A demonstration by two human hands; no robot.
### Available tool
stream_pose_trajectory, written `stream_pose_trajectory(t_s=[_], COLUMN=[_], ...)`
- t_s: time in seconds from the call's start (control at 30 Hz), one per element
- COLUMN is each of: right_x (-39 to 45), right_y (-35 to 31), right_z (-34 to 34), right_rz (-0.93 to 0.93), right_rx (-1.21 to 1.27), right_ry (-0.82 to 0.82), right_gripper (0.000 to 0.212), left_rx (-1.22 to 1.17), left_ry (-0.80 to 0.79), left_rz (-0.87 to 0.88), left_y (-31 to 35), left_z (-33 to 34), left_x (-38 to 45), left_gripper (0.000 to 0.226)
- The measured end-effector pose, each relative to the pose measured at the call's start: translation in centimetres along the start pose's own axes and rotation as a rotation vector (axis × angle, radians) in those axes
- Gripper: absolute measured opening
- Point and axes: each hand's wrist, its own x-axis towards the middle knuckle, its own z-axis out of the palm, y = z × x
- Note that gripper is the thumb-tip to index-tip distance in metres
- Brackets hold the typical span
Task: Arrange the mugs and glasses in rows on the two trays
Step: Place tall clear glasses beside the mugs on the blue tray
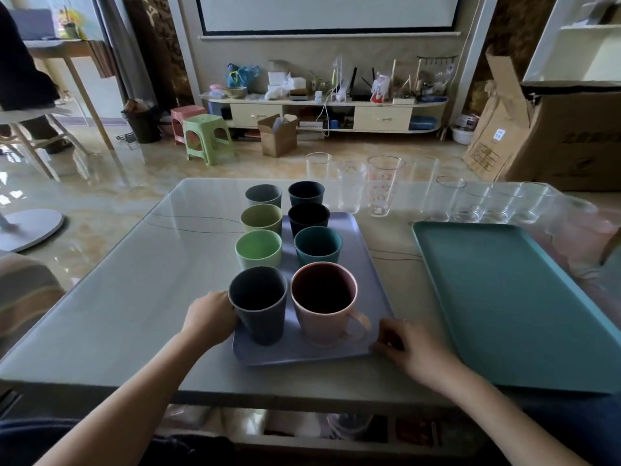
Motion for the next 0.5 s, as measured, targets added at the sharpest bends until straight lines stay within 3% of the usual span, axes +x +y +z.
stream_pose_trajectory(t_s=[0.07,0.17,0.27,0.37,0.5], right_x=[2.0,7.5,14.3,21.0,26.1], right_y=[-0.1,0.1,-0.1,-0.4,0.2], right_z=[-2.1,-6.1,-10.2,-13.2,-15.1], right_rz=[-0.001,-0.024,-0.018,0.041,0.253], right_rx=[0.032,-0.042,-0.12,-0.26,-0.43], right_ry=[-0.002,0.153,0.274,0.38,0.38], right_gripper=[0.034,0.006,0.028,0.043,0.03], left_rx=[-0.025,-0.173,-0.362,-0.306,-0.263], left_ry=[0.041,0.145,0.209,0.31,0.286], left_rz=[-0.004,-0.053,-0.172,-0.199,-0.22], left_y=[-0.3,-0.9,-0.7,-0.6,-0.6], left_z=[0.0,0.6,1.1,1.8,2.0], left_x=[1.3,4.4,7.3,9.2,9.5], left_gripper=[0.009,0.009,0.017,0.017,0.023])
